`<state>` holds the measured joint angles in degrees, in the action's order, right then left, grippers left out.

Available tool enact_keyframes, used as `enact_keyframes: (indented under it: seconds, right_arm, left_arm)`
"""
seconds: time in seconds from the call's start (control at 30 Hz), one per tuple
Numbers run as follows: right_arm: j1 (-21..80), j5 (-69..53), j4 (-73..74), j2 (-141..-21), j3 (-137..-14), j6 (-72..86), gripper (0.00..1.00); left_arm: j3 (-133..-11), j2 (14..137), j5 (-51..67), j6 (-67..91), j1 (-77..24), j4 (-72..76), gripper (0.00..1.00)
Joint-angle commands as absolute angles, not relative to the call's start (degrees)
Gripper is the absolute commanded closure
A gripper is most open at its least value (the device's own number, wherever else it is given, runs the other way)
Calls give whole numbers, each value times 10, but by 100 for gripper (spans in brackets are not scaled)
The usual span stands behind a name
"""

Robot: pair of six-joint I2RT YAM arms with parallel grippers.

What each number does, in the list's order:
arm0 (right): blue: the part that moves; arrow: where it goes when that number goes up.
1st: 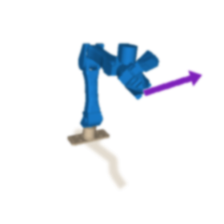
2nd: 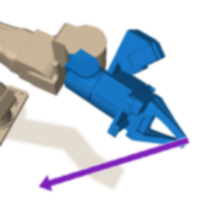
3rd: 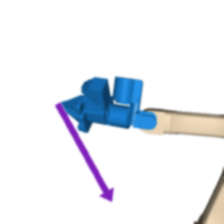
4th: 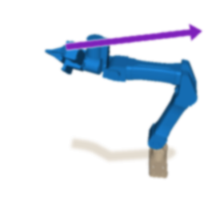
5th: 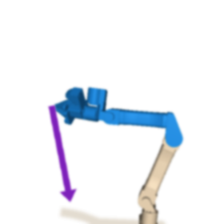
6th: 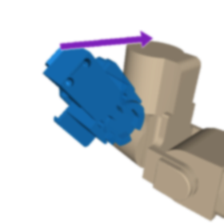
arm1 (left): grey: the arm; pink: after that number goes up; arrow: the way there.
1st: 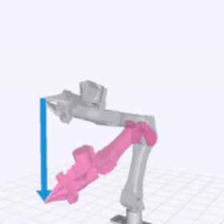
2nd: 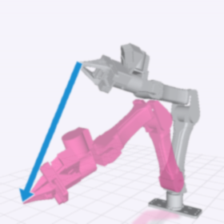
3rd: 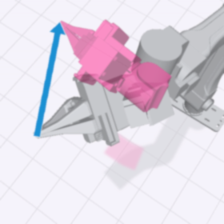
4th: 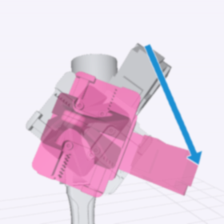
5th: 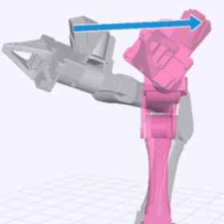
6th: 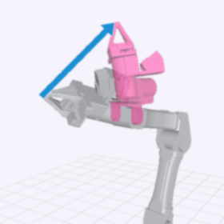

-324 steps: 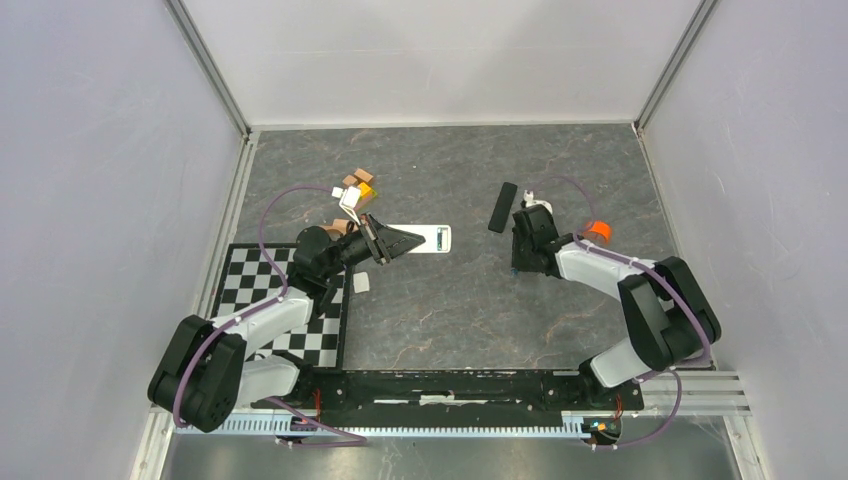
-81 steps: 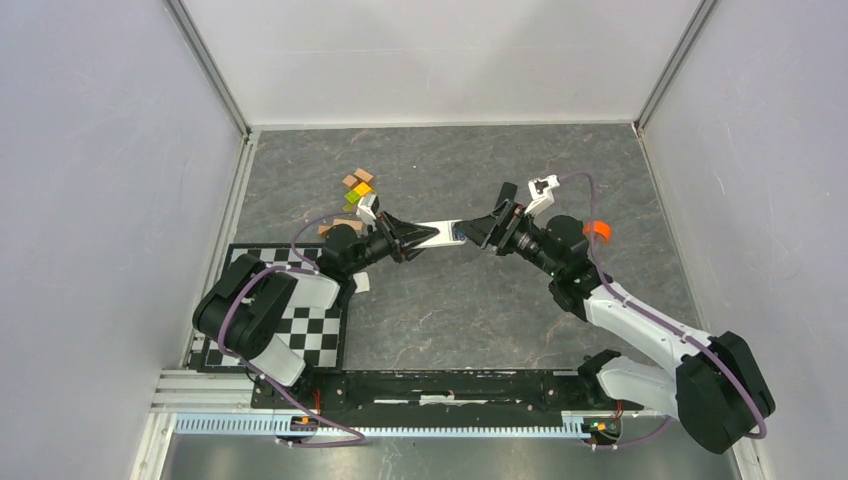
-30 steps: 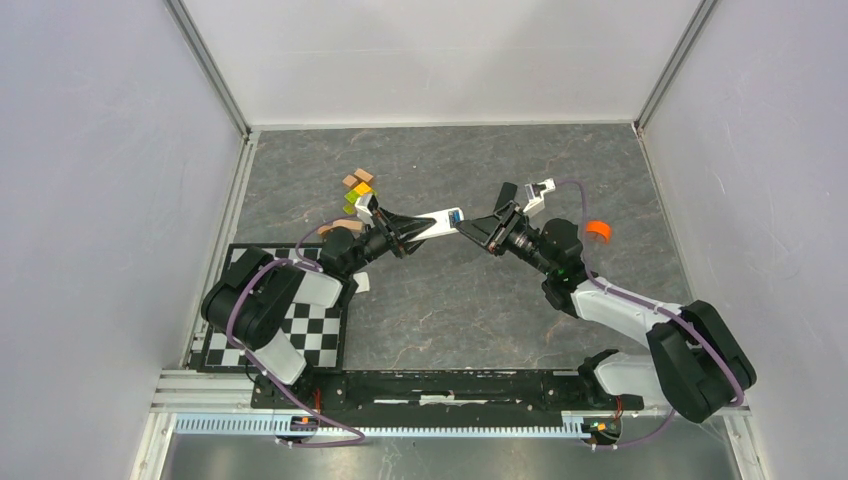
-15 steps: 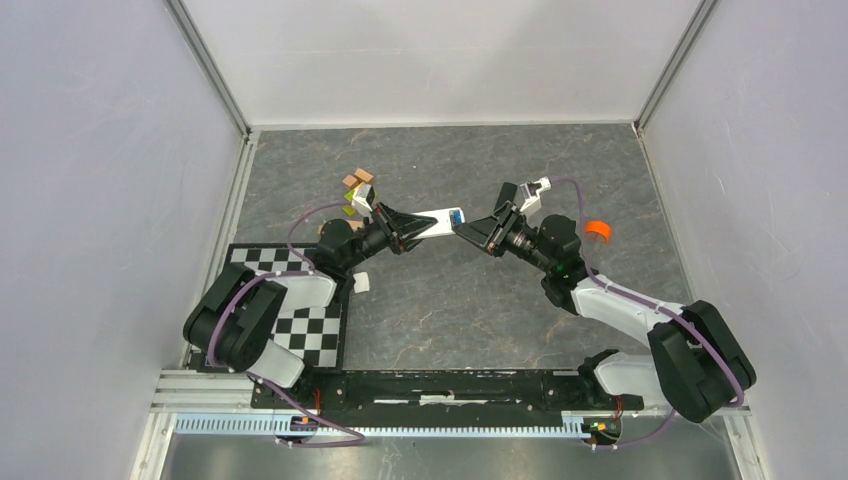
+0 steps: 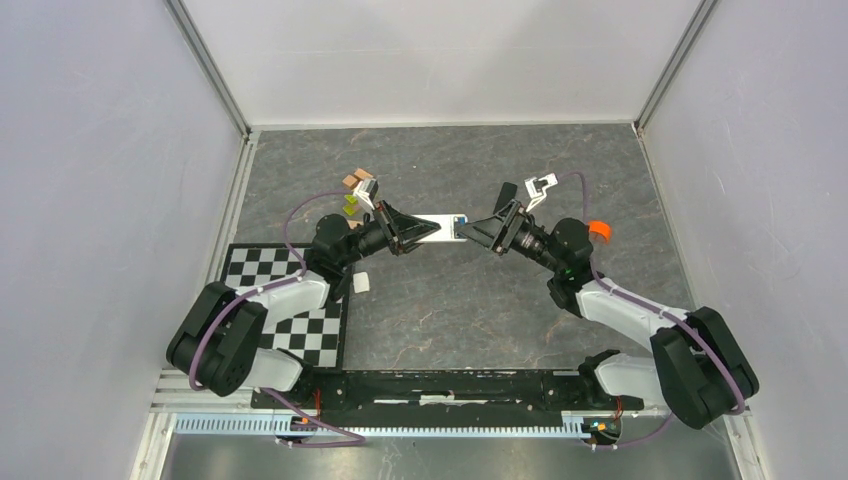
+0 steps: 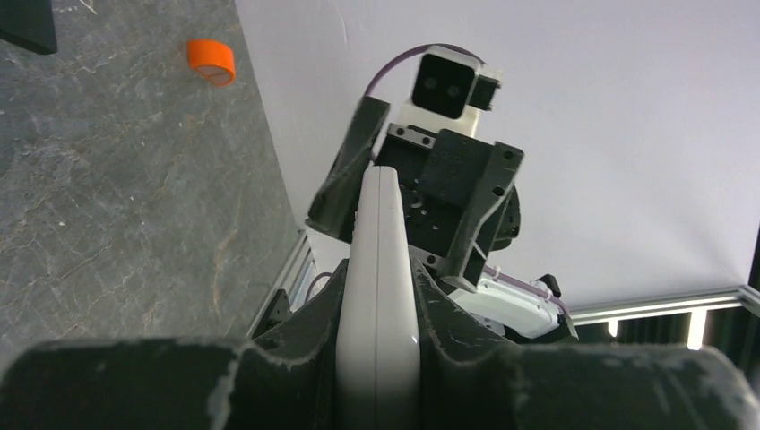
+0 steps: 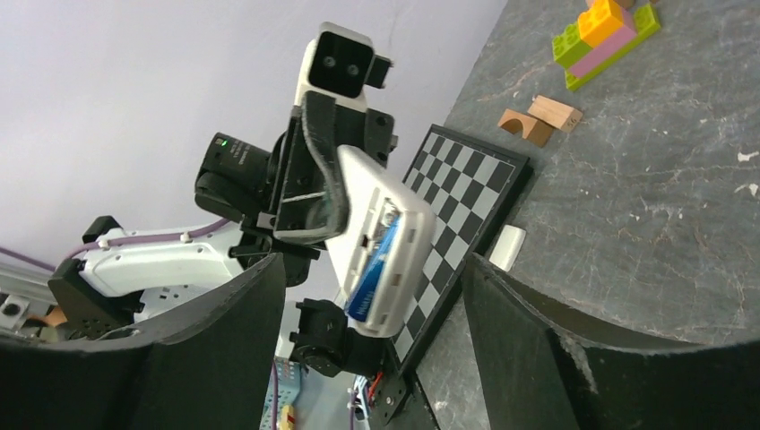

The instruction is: Load the batteries into the remote control

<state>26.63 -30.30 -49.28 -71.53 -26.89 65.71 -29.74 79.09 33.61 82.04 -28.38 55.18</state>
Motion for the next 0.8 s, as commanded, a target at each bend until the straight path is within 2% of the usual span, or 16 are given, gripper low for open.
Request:
enact_keyframes:
  seconds: [0.0, 0.07, 0.2, 0.3, 0.37, 0.4, 0.47, 0.57, 0.63, 0.67, 0.77]
  right_arm:
    - [262, -324, -529, -691, -267, 625, 23]
    - [260, -326, -529, -693, -268, 628, 26]
    - [258, -327, -527, -706, -270, 629, 39]
    - [257, -327, -521, -717, -278, 621, 56]
    - [256, -327, -498, -724, -288, 609, 74]
    - [256, -326, -487, -728, -295, 597, 79]
    - [256, -318, -459, -728, -304, 562, 83]
    - [257, -286, -382, -716, -326, 479, 84]
    - [257, -267, -335, -707, -337, 428, 80]
    - [257, -261, -320, -703, -341, 412, 75]
    - [256, -262, -297, -685, -351, 385, 51]
  left_arm:
    - [-317, 782, 352, 789, -285, 555, 98]
    - [-317, 781, 355, 789, -285, 556, 98]
    - [-318, 777, 360, 787, -285, 556, 98]
    - [-318, 773, 369, 784, -285, 558, 98]
    - [-318, 769, 374, 782, -285, 558, 98]
    - [-319, 767, 378, 779, -285, 558, 98]
    - [-322, 764, 383, 777, -285, 557, 98]
    - [-329, 760, 390, 773, -285, 553, 98]
    - [-335, 759, 392, 766, -285, 548, 98]
    - [-337, 758, 393, 759, -285, 542, 98]
    - [-344, 756, 393, 730, -284, 512, 98]
